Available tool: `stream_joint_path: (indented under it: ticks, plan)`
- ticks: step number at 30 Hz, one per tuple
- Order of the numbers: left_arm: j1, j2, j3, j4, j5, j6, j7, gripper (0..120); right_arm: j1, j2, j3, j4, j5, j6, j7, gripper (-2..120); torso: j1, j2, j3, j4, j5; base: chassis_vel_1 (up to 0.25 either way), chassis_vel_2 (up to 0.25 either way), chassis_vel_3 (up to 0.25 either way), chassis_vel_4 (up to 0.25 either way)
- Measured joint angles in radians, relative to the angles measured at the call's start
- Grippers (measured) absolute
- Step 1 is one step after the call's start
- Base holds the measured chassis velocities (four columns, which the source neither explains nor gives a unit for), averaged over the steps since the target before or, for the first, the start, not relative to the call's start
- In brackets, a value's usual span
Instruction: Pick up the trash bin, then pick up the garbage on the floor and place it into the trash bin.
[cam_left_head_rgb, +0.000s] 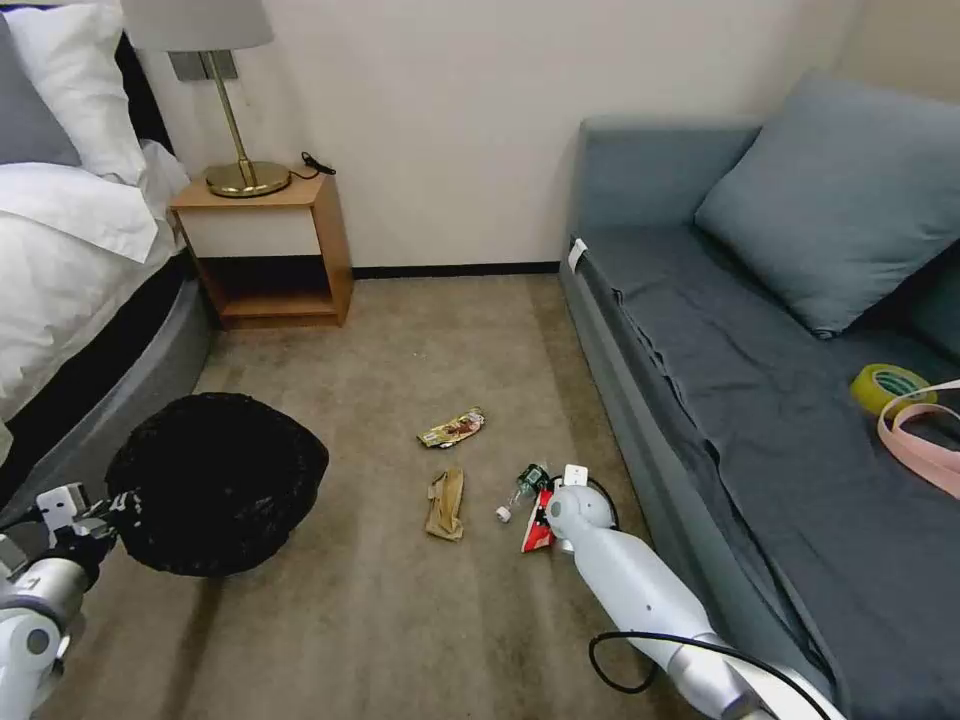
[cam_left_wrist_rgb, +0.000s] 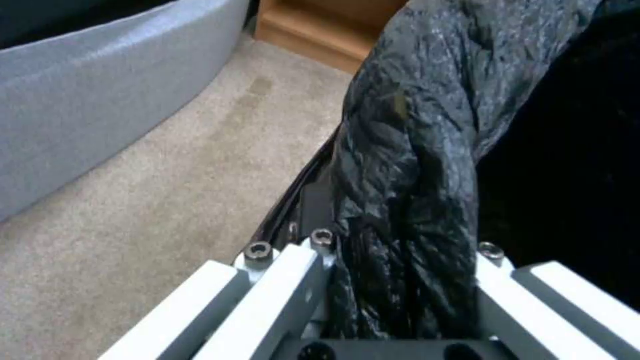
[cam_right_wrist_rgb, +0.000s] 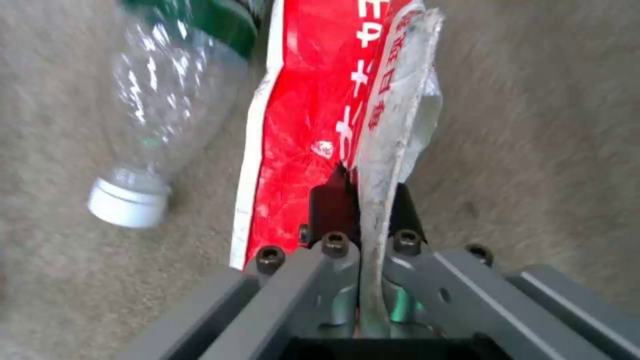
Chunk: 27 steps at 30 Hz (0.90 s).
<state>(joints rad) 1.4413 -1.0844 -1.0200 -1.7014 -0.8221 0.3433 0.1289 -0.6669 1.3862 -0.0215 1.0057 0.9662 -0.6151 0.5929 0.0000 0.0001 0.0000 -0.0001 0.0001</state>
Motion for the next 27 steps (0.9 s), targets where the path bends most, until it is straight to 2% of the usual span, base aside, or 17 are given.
stream_joint_path:
  ticks: [8, 9, 12, 17, 19, 21, 27]
  plan:
    - [-0.015, 0.013, 0.025, 0.057, -0.010, 0.000, 0.001, 2, -0.049, -0.096, -0.039, 0.361, 0.087, 0.023, 0.147, 0, 0.000, 0.000, 0.000, 0.0001, -0.0001, 0.000, 0.000, 0.000, 0.000]
    - [-0.015, 0.013, 0.025, 0.057, -0.010, 0.000, 0.001, 2, -0.049, -0.096, -0.039, 0.361, 0.087, 0.023, 0.147, 0, 0.000, 0.000, 0.000, 0.0001, -0.0001, 0.000, 0.000, 0.000, 0.000]
    - [-0.018, 0.016, 0.035, 0.068, -0.009, -0.001, 0.004, 2, -0.051, -0.141, -0.094, 0.512, 0.060, 0.095, 0.169, 0, 0.000, 0.000, 0.000, 0.0000, -0.0002, 0.000, 0.000, 0.000, 0.000]
    - [-0.018, 0.018, 0.045, 0.062, -0.011, -0.001, 0.006, 2, -0.003, -0.171, -0.194, 0.682, 0.010, 0.197, 0.129, 0, 0.000, 0.000, 0.000, 0.0000, -0.0003, 0.000, 0.000, 0.000, 0.000]
    - [-0.017, 0.018, 0.046, 0.060, -0.012, -0.001, 0.006, 2, 0.008, -0.171, -0.211, 0.701, 0.003, 0.210, 0.119, 0, 0.000, 0.000, 0.000, 0.0000, -0.0003, 0.000, 0.000, 0.000, 0.000]
    - [-0.013, 0.018, 0.050, 0.046, -0.020, 0.000, 0.006, 2, 0.067, -0.154, -0.293, 0.754, -0.030, 0.265, 0.069, 0, 0.000, 0.000, 0.000, 0.0001, -0.0003, 0.000, 0.000, 0.000, 0.000]
    - [-0.003, 0.017, 0.051, 0.032, -0.029, 0.003, 0.006, 2, 0.153, -0.103, -0.420, 0.758, -0.094, 0.331, 0.005, 0, 0.000, 0.000, 0.000, 0.0002, -0.0003, 0.000, 0.000, 0.000, 0.000]
